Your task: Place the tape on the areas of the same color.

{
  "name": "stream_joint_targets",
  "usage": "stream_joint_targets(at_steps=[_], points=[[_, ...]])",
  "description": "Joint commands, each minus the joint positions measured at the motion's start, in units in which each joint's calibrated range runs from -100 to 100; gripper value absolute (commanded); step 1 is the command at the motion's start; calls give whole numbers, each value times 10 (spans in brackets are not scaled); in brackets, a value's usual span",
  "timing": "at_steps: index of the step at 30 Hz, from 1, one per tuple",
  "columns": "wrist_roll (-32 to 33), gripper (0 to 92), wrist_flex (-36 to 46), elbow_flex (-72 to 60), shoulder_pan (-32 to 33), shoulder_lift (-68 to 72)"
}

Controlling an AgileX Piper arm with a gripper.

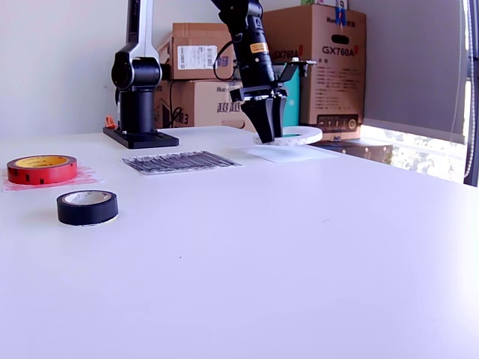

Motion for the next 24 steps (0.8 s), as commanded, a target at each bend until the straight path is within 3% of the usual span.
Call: stream_joint_targets(at_steps=[1, 18, 24], points=[[-2, 13, -5, 0, -2, 1], [0, 458, -6, -1, -4, 2], [11, 524, -24, 1, -5, 2]])
